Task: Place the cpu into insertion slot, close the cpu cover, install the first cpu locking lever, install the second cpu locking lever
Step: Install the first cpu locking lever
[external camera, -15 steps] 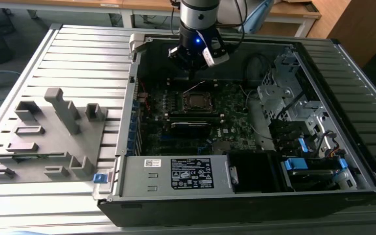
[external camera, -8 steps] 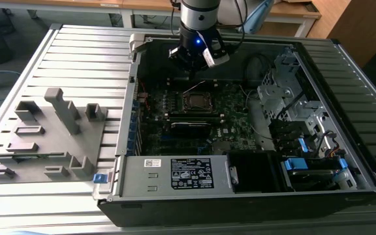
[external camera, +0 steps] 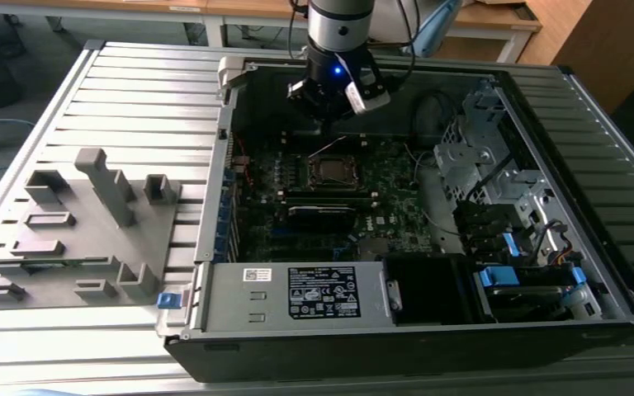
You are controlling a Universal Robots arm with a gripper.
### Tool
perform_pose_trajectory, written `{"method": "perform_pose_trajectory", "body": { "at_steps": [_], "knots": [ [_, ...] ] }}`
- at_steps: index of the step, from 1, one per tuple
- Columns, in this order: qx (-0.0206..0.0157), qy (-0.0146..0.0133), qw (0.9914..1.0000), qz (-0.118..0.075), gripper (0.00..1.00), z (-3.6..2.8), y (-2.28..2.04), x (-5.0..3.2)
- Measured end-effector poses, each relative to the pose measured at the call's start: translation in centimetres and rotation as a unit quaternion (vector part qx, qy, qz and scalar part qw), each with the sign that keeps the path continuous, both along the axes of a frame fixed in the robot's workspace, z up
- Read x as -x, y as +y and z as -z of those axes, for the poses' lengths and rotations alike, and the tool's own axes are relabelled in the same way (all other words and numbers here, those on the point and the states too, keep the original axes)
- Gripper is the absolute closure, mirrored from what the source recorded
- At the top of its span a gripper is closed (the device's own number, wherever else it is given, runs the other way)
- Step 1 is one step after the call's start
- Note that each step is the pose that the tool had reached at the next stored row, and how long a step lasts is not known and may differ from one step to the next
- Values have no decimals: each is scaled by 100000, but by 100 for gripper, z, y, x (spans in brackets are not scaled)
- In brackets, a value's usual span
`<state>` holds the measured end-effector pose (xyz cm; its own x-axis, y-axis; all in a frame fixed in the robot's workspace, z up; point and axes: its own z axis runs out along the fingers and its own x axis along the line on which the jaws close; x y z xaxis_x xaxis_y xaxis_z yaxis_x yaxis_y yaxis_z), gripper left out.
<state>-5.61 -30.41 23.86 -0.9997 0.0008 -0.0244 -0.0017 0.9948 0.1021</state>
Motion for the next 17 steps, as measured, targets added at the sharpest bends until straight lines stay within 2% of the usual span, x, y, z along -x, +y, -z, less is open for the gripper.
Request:
{"method": "perform_pose_trajectory", "body": {
  "at_steps": [4,7,9,11,12,17],
  "knots": [
    [-52,-5,100000,1,89,2,-15,-3],
    [-221,-3,100000,-3,89,2,-28,-3],
    [-571,-5,99998,-3,89,2,-32,-3],
    [-1330,0,99991,-11,89,2,-37,-3],
    [-1454,-3,99989,-8,89,2,-37,-3],
    [-1469,-4,99989,-10,89,9,-37,-3]
  ]
}}
